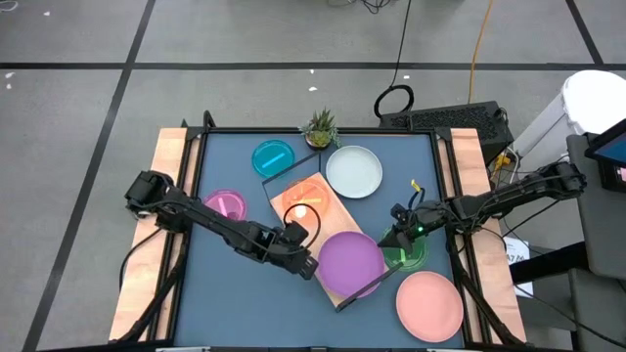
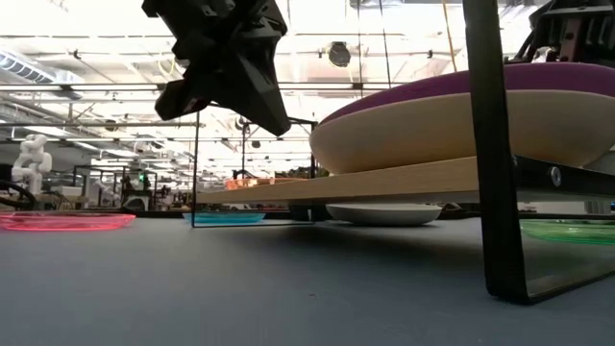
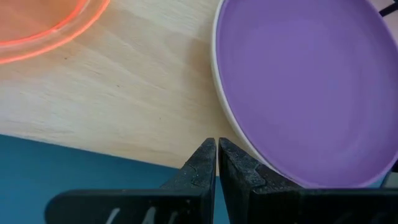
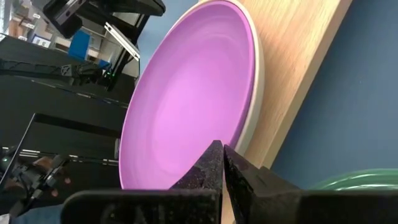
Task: Place and stack plates onto a shelf
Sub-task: Stack the large violet plate on the large gray plate on the shelf
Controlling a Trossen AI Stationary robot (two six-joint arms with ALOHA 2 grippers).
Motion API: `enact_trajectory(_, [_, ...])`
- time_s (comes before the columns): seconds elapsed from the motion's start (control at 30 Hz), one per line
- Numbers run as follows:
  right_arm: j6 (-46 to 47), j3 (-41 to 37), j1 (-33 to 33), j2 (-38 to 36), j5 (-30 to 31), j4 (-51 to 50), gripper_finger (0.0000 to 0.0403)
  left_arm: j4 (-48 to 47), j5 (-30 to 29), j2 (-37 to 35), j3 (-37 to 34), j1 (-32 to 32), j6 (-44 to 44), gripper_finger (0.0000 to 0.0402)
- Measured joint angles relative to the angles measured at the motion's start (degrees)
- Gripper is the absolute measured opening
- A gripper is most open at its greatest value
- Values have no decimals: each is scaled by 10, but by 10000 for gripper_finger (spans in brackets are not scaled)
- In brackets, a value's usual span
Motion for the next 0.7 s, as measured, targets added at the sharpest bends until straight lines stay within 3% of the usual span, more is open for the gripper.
enact_trajectory(0.3, [-14, 0, 0, 0, 26, 5, 0, 27, 2, 0, 0, 0, 13, 23])
enact_trajectory(0.5, [-6, -1, 3, -11, -29, 34, 0, 46, 21, 0, 0, 0, 21, 23])
enact_trajectory(0.7, [-55, -1, 24, -12, -42, 33, 0, 43, 40, 0, 0, -7, 26, 23])
